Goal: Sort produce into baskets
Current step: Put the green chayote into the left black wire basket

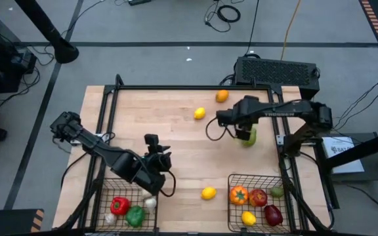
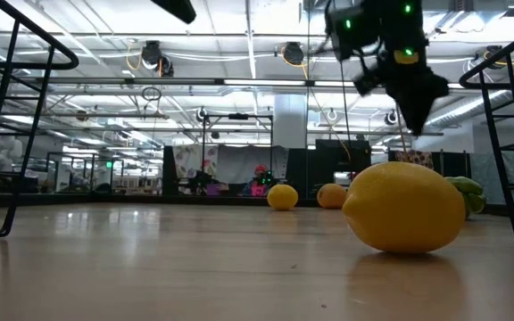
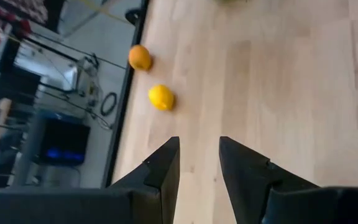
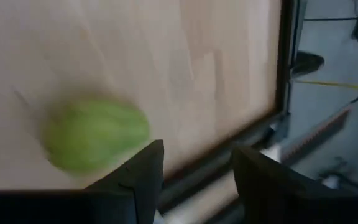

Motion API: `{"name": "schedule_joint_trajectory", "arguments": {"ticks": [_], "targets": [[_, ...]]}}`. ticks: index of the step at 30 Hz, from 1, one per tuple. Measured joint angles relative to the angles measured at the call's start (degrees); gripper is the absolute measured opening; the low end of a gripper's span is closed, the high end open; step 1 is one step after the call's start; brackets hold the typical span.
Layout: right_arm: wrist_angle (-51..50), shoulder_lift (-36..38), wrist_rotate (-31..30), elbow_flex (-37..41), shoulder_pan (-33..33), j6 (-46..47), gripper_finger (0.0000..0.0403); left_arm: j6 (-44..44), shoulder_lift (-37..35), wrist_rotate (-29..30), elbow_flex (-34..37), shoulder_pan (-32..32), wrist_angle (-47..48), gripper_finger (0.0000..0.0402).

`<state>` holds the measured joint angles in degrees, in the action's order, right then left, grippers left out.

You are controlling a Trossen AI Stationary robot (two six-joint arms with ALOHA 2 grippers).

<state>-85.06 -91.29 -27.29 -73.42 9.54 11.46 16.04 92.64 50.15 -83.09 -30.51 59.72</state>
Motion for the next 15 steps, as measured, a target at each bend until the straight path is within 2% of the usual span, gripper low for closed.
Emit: {"name": "schedule_joint_trajectory", "arguments": {"ticks": [4,7,10,15], "targets": [[-2.07,0.00,-0.72,1.89,3.51,-12.59,0.0214,0.22,0.00,-1.92,0.00,0.06,-0.21,0.0121],[-4.25,0.00,-1.11,3.60,5.30,-15.70,0.0242,0.63,0.00,-2.17,0.00,-0.34,-0.20,0.0121],[-2.34,0.02,-1.22,6.94,5.87,-19.81,0.0264,0.21,0.00,-2.17,0.00,-0.56,-0.20,0.0121],[-0.51,0.02,-0.95,13.89,5.76,-23.55,0.0286,0.15,0.00,-2.17,0.00,-0.63,-0.17,0.0121]]}}
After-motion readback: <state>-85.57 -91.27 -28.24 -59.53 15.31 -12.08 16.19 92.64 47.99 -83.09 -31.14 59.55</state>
